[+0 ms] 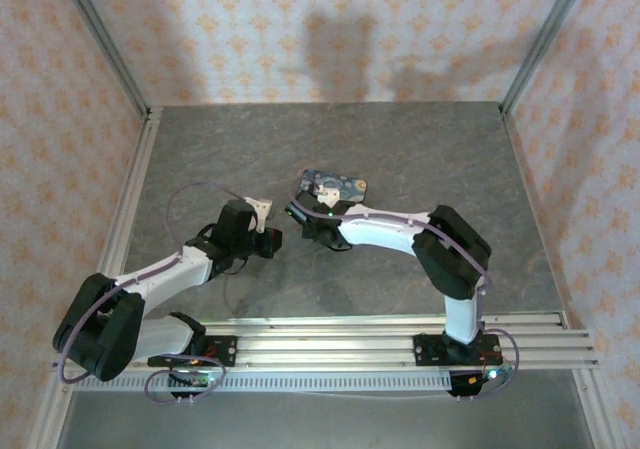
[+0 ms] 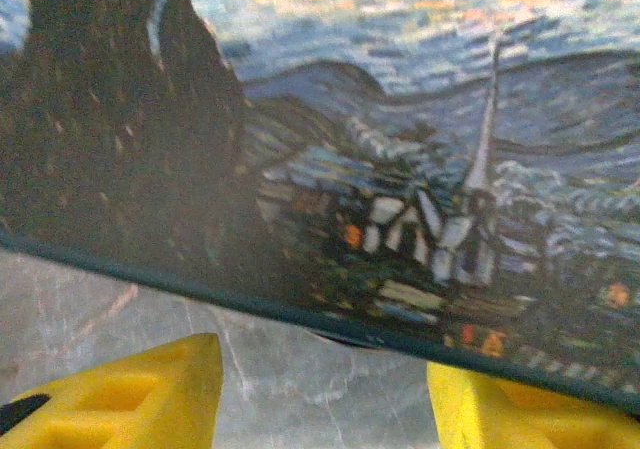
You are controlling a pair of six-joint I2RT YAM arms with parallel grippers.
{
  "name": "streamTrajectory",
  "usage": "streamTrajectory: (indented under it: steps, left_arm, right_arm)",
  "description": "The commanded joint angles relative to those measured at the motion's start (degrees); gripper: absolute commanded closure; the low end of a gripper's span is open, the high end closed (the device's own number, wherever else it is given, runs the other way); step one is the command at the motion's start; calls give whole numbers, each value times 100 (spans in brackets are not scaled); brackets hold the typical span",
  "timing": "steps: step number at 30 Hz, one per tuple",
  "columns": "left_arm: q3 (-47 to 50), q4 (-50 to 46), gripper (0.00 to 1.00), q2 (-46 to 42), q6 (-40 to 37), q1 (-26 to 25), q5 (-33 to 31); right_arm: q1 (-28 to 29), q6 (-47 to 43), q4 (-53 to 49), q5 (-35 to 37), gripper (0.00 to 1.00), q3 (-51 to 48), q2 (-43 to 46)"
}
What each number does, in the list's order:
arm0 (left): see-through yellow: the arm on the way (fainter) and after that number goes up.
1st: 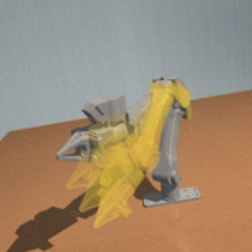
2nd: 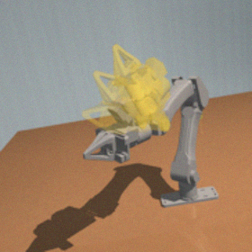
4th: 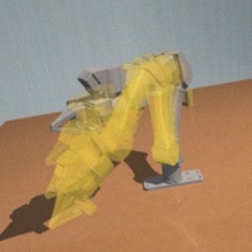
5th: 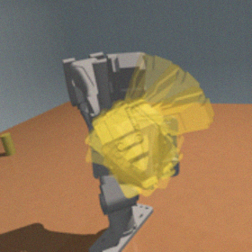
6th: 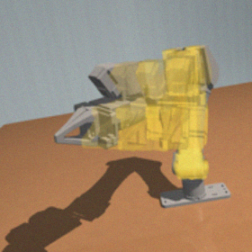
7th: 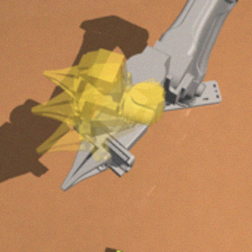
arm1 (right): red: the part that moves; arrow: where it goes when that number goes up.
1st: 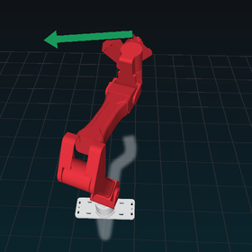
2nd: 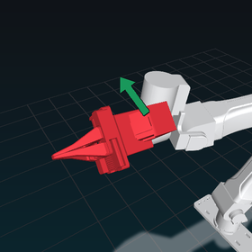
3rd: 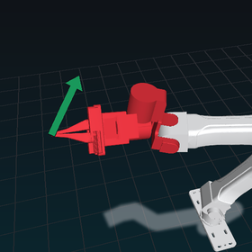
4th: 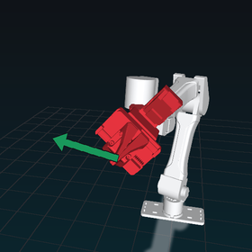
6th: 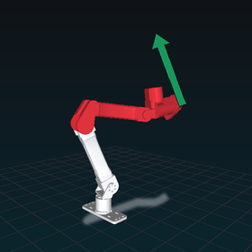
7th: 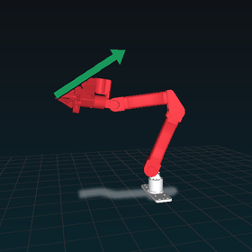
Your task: Unlock a padlock with a key
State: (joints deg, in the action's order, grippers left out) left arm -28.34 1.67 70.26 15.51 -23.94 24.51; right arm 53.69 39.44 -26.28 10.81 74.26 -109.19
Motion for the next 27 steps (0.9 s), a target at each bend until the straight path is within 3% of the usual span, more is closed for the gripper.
streamTrajectory:
  steps: [1, 9, 17, 27]
  left_arm:
    - [83, -213, 100, -129, -118, 41, -213]
    - [74, -151, 100, -6, -145, 35, -106]
    - [74, -132, 100, -1, -216, 41, 40]
    - [91, -125, 100, -27, -270, 43, 142]
  right_arm:
    - [-14, 88, -79, 637, 44, 279, -199]
    - [-16, 244, -39, 1081, 46, 364, -522]
    - [-17, 197, 880, 1316, 50, -43, -506]
    - [-24, 189, 820, 1424, 56, 94, -823]
